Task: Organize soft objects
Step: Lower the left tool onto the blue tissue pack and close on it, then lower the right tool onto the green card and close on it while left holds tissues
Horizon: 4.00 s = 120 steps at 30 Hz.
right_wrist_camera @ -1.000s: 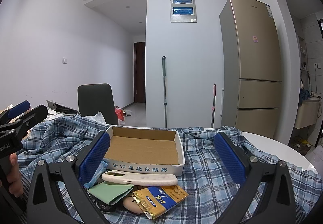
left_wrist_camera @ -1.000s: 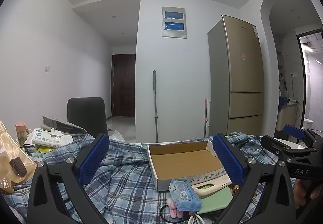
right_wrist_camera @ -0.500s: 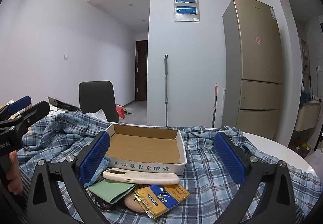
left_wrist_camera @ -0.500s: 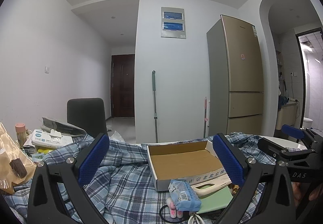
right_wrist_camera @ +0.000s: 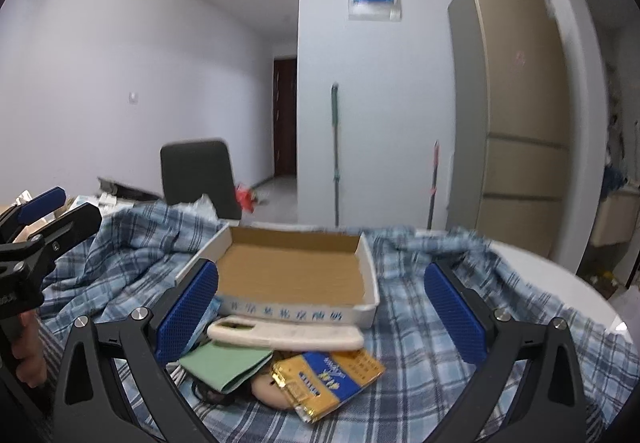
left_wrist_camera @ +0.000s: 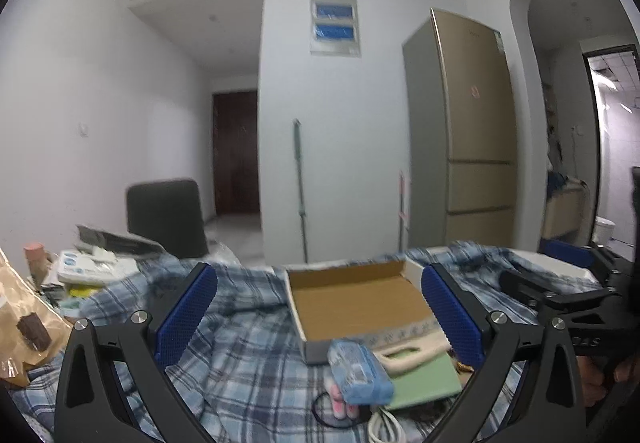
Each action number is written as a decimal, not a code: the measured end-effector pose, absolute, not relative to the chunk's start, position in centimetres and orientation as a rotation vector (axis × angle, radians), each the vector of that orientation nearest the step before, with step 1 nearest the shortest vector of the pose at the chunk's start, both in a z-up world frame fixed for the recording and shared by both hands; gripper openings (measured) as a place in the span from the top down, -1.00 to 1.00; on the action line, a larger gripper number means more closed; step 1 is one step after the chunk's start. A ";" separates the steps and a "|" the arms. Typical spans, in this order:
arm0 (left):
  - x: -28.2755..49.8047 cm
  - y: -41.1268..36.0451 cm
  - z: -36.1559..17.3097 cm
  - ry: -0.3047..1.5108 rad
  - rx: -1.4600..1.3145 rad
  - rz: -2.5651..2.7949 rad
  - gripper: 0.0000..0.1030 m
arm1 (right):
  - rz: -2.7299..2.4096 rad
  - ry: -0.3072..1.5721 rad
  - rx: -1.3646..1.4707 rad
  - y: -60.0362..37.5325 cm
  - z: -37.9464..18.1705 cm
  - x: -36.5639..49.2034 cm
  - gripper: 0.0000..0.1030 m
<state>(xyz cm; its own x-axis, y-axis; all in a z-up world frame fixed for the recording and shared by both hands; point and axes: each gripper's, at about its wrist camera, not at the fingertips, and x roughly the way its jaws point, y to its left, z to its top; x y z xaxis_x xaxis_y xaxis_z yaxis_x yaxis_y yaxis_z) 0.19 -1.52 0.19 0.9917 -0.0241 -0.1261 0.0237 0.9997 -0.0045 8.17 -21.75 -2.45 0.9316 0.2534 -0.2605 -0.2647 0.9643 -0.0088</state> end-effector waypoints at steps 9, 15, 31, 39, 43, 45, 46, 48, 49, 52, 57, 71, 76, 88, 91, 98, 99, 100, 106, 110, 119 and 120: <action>1.5 -1.3 0.5 0.280 -0.016 -0.048 -0.84 | 0.224 0.367 0.055 -24.4 -1.8 9.5 -0.99; 3.3 -1.0 -1.0 0.417 -0.055 -0.060 -0.46 | 0.287 0.545 0.088 -24.2 -3.5 11.7 -0.67; 6.6 -0.5 -4.4 0.593 -0.091 -0.111 -0.15 | 0.296 0.669 0.054 -23.2 -6.1 13.0 -0.55; 6.6 -3.0 -4.9 0.625 0.008 -0.194 -0.16 | 0.301 0.636 0.067 -23.5 -5.5 12.3 -0.55; 6.9 -3.8 -5.4 0.657 0.045 -0.204 -0.16 | 0.302 0.645 0.066 -23.4 -5.6 12.3 -0.55; 7.1 -4.2 -5.7 0.676 0.057 -0.217 -0.16 | 0.281 0.640 0.062 -23.4 -5.5 12.3 -0.55; 7.3 -4.4 -5.9 0.686 0.067 -0.221 -0.16 | 0.275 0.637 0.065 -23.5 -5.5 12.2 -0.55; 7.6 -5.1 -6.4 0.718 0.100 -0.233 -0.16 | 0.273 0.628 0.076 -23.8 -5.3 12.2 -0.55; 7.7 -5.7 -6.7 0.734 0.126 -0.239 -0.16 | 0.272 0.626 0.078 -23.9 -5.2 12.1 -0.55; 7.8 -6.8 -7.4 0.758 0.186 -0.244 -0.16 | 0.271 0.626 0.074 -23.9 -5.2 12.1 -0.55; 8.3 -7.1 -8.1 0.802 0.190 -0.240 -0.16 | 0.271 0.623 0.075 -24.0 -5.2 12.1 -0.55; 6.6 -5.2 -6.1 0.655 0.111 -0.235 0.20 | 0.253 0.636 0.017 -23.1 -5.1 11.9 -0.55; 5.2 -3.6 -4.5 0.533 0.045 -0.209 0.20 | 0.255 0.655 -0.045 -20.7 -4.5 10.6 -0.55; 5.9 -0.4 -3.8 0.545 -0.099 -0.183 0.20 | 0.310 0.840 -0.058 -15.5 -7.2 10.7 -0.26; 6.1 0.1 -3.9 0.552 -0.128 -0.178 0.20 | 0.310 0.864 -0.071 -14.8 -7.8 11.0 -0.26; 5.9 0.5 -3.4 0.524 -0.136 -0.149 0.20 | 0.178 0.821 -0.114 -12.6 -7.9 10.6 -0.70; 5.9 0.7 -3.3 0.521 -0.140 -0.145 0.20 | 0.169 0.826 -0.109 -12.3 -8.0 10.7 -0.70; 5.8 0.8 -3.3 0.516 -0.144 -0.137 0.20 | 0.158 0.834 -0.114 -12.0 -8.2 11.0 -0.70; 6.1 1.8 -3.3 0.529 -0.178 -0.093 0.20 | 0.108 0.859 -0.168 -10.5 -9.9 11.9 -0.70; 6.3 2.0 -3.4 0.538 -0.183 -0.098 0.20 | 0.121 0.855 -0.163 -10.8 -10.0 11.7 -0.43; 6.0 1.1 -3.4 0.535 -0.147 -0.116 0.20 | 0.187 0.846 -0.156 -14.1 -8.4 10.0 -0.38; 5.9 1.1 -3.4 0.535 -0.147 -0.116 0.20 | 0.201 0.853 -0.154 -14.6 -8.3 9.8 -0.38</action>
